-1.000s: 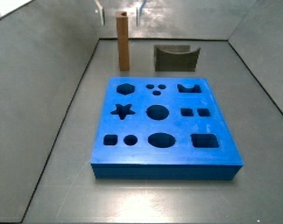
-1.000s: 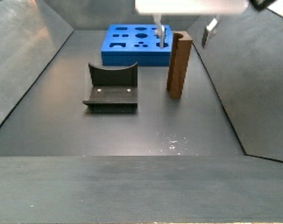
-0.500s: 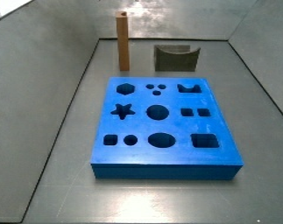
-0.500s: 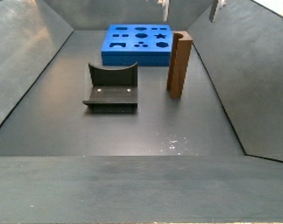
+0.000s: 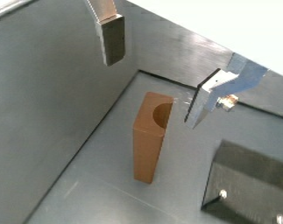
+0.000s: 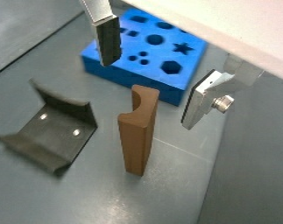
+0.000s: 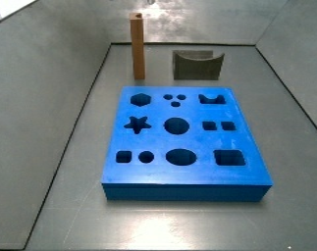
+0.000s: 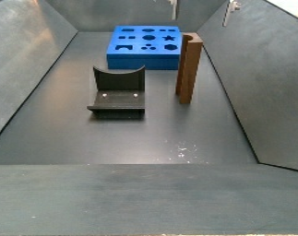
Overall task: Pick up the arch object. Move up. Rotate the arch object. Move to above the board. Insert the arch object.
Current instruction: Rotate the arch object.
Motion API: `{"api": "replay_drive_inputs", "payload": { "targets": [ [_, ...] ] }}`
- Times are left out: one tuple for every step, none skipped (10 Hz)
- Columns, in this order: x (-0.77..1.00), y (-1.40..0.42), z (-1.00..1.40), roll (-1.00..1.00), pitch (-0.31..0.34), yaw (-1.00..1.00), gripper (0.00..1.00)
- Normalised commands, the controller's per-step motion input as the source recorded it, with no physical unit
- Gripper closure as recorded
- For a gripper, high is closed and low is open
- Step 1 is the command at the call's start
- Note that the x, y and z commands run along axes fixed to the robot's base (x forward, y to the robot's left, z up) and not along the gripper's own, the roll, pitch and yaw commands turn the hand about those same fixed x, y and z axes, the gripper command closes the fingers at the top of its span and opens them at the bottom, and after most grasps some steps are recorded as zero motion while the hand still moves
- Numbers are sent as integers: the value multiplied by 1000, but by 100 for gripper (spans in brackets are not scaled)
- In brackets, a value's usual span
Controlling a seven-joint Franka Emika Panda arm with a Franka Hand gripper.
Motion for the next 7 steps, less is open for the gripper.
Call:
{"api": "replay_drive_inputs", "payload": {
  "targets": [
    [25,10,-27,-8,12,-1000,0],
    [26,10,-27,-9,12,-1000,0],
    [26,10,-26,-9,13,-1000,0],
    [26,10,-26,-10,14,-1000,0],
    [26,10,-25,-11,15,-1000,0],
    [27,10,-25,-12,16,-1000,0],
    [27,10,-25,-13,17,-1000,0]
  ]
}}
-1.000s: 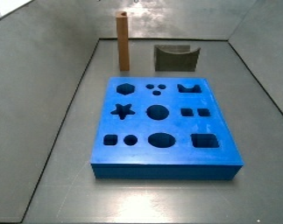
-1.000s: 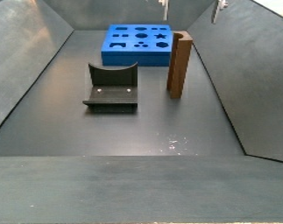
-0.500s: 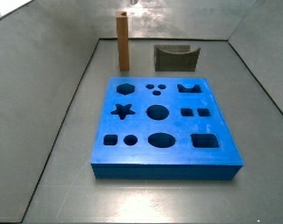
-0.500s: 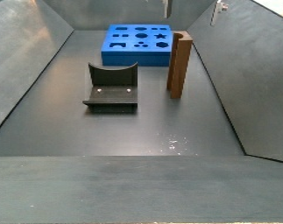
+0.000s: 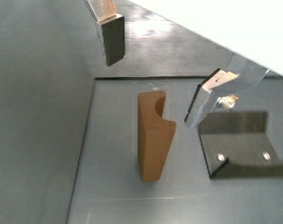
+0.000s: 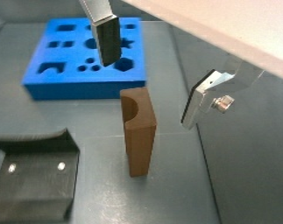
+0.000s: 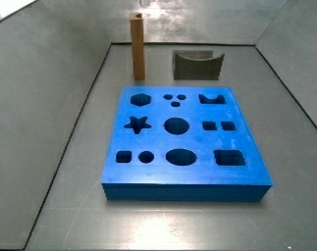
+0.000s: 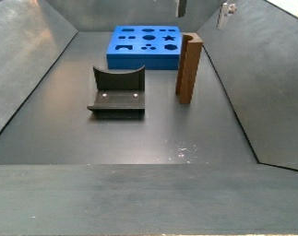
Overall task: Pick up the arch object. Move up. Rotate the arch object. Move to above the board. Insert the arch object.
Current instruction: Rotate the arch object.
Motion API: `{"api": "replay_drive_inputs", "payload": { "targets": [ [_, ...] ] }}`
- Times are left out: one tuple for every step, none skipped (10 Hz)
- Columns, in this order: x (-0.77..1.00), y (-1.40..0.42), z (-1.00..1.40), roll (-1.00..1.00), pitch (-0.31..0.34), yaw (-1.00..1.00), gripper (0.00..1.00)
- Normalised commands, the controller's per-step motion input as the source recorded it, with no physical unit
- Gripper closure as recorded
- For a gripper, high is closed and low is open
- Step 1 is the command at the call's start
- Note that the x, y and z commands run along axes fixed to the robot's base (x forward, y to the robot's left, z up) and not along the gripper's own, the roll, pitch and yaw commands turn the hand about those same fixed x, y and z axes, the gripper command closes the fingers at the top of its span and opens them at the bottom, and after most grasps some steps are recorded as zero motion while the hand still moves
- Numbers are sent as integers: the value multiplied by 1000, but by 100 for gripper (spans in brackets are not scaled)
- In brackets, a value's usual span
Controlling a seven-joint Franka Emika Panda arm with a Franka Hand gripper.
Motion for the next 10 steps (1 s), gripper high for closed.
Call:
{"api": "replay_drive_inputs", "payload": {
  "targets": [
    [27,10,-25,-14,19,-1000,0],
    [27,10,-24,-16,21,-1000,0],
    [27,10,-24,-17,23,-1000,0],
    [27,11,-24,-19,25,-1000,0],
    [27,11,-24,-22,30,-1000,0],
    [28,11,-24,-26,34,-1000,0],
    [28,11,-23,-32,42,-1000,0],
    [28,11,-22,-37,48,-1000,0],
    [29,11,-20,-40,52,-666,0],
    [30,11,-19,-40,51,-511,0]
  ]
}}
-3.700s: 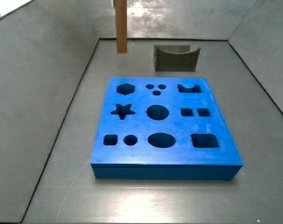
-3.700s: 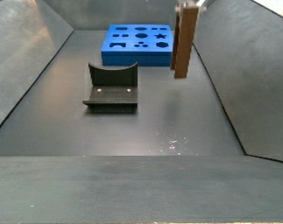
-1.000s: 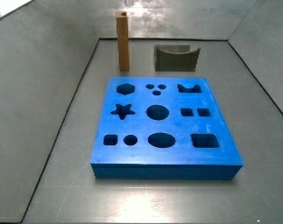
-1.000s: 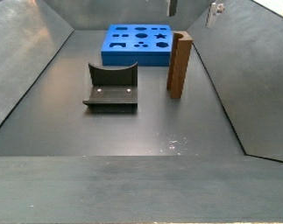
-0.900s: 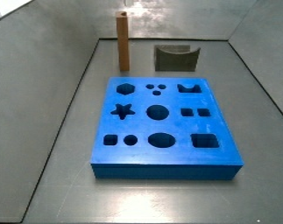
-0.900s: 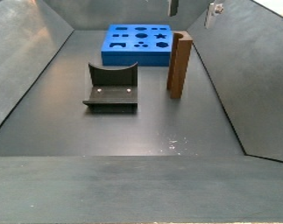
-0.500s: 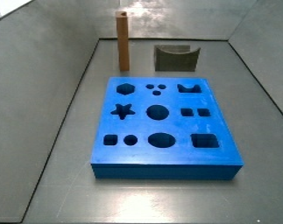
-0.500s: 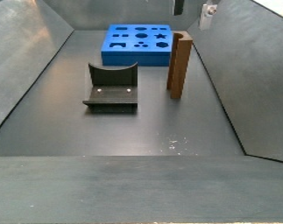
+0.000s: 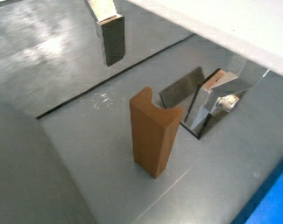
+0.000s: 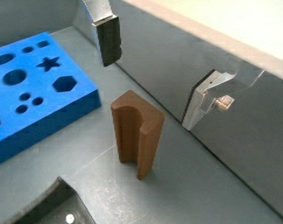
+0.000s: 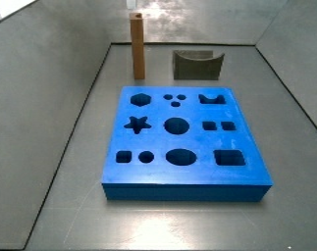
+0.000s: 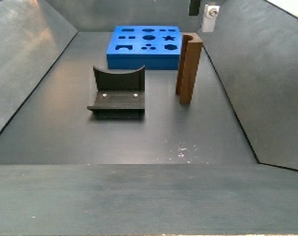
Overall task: Pick up the arch object. Move up. Rotate the arch object. Move to above the board. Insert the arch object.
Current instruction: Rotate the arch object, then move to above the board.
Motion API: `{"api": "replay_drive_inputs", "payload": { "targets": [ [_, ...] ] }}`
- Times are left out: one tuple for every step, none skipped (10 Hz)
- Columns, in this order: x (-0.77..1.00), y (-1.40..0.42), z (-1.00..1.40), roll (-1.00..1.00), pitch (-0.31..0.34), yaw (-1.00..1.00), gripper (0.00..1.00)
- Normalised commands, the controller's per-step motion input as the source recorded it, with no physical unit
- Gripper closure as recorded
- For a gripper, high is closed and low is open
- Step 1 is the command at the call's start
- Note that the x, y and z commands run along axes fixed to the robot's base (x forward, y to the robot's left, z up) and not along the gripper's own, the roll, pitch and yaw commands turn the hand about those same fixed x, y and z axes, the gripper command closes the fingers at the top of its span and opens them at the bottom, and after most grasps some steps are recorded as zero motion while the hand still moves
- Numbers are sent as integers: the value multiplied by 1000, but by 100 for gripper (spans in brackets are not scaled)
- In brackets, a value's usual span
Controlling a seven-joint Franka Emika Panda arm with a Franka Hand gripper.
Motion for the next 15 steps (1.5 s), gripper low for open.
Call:
{"api": "replay_drive_inputs", "payload": {
  "targets": [
    [31,11,-18,-40,50,-292,0],
    [0,0,-1000,-40,50,-191,0],
    [10,1,-1000,-39,38,-130,0],
    [31,4,-1000,-35,4,-94,0],
    [26,5,-982,-33,-22,-68,0],
    [19,6,-829,-31,-39,-56,0],
    [10,7,-620,-29,-49,-50,0],
    [8,8,-518,-28,-53,-49,0],
    [14,10,-315,-27,-57,-47,0],
    [14,11,-169,-27,-51,-46,0],
    [0,0,0,-27,-41,-45,100],
    [-13,-230,1000,-173,-122,24,100],
    [-19,-228,1000,-174,-107,31,100],
    [-28,-208,1000,-166,-70,41,100],
    [-28,-195,1000,-163,-46,39,100]
  ]
}}
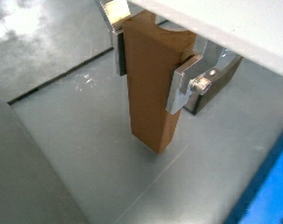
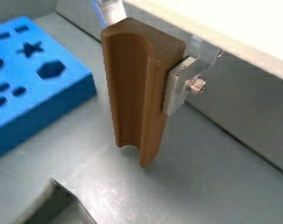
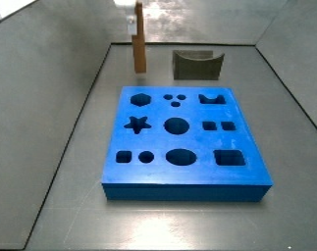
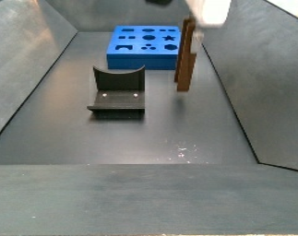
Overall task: Pick up the arch object. Move up. Rotate the arch object. Move to above the board. Insert the arch object.
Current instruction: Move to above the board.
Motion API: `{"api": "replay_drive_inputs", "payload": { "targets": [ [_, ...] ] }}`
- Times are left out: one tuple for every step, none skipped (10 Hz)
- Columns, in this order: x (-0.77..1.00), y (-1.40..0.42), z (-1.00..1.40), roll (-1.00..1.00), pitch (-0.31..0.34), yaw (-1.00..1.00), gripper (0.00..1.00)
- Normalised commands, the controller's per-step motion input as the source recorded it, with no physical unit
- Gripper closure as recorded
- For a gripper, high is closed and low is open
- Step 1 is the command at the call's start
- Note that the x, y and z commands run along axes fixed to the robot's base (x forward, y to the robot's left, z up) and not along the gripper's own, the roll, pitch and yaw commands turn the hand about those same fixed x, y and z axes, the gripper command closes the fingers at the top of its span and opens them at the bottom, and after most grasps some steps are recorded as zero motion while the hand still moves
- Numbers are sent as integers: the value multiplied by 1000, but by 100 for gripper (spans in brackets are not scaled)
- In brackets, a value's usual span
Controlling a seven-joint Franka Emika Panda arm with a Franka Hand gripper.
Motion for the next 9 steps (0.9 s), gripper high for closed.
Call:
{"api": "replay_drive_inputs", "payload": {
  "targets": [
    [-23,-182,1000,-153,5,30,100],
    [-22,-172,1000,-140,27,25,100],
    [-21,-154,1000,-117,47,20,100],
    [-16,-146,1000,-106,61,18,100],
    [-11,-135,1000,-93,74,19,100],
    [-9,-128,1000,-90,76,21,100],
    [-3,-114,1000,-90,81,19,100],
    [0,-102,1000,-93,85,16,100],
    [6,-78,918,-97,84,12,100]
  ]
}}
